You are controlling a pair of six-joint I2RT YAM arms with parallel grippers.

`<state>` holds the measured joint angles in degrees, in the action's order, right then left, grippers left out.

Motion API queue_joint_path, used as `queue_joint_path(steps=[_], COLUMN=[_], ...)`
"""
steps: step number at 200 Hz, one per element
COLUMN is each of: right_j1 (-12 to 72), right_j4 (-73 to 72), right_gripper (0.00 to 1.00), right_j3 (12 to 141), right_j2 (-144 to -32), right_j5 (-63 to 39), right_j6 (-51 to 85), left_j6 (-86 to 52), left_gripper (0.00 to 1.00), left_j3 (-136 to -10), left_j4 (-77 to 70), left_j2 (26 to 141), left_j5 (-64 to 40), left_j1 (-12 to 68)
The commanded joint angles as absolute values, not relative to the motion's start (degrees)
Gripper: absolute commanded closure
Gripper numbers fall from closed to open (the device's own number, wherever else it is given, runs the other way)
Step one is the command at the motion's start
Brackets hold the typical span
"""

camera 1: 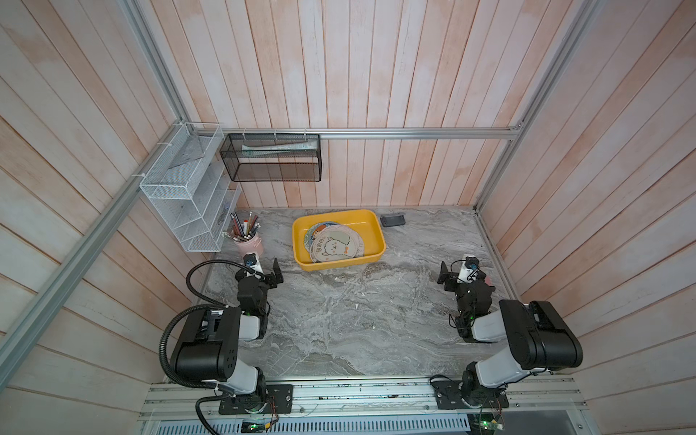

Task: Put the coasters into the storage box
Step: Reset both arms

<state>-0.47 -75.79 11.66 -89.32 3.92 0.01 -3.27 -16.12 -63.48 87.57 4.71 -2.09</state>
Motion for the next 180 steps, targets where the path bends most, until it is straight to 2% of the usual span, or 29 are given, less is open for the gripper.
queue_joint_path(steps=[1, 180], right_j1=[-0.7, -0.6], right_j4=[-78.7, -78.7], right_gripper=[0.02, 0.02], right_j3=[11.4, 11.3], right_j2=[-89.8, -89.8], right_j5=[3.6, 3.5], right_j6=[0.8, 0.7], left_j6=[-3.4, -2.7], left_gripper=[0.0, 0.0], left_j3=[-13.8, -14.3], left_j4=[-71.1, -69.9], left_j2=[89.7, 89.6], left_j5=[4.8, 6.3], left_j1=[-1.9, -1.1])
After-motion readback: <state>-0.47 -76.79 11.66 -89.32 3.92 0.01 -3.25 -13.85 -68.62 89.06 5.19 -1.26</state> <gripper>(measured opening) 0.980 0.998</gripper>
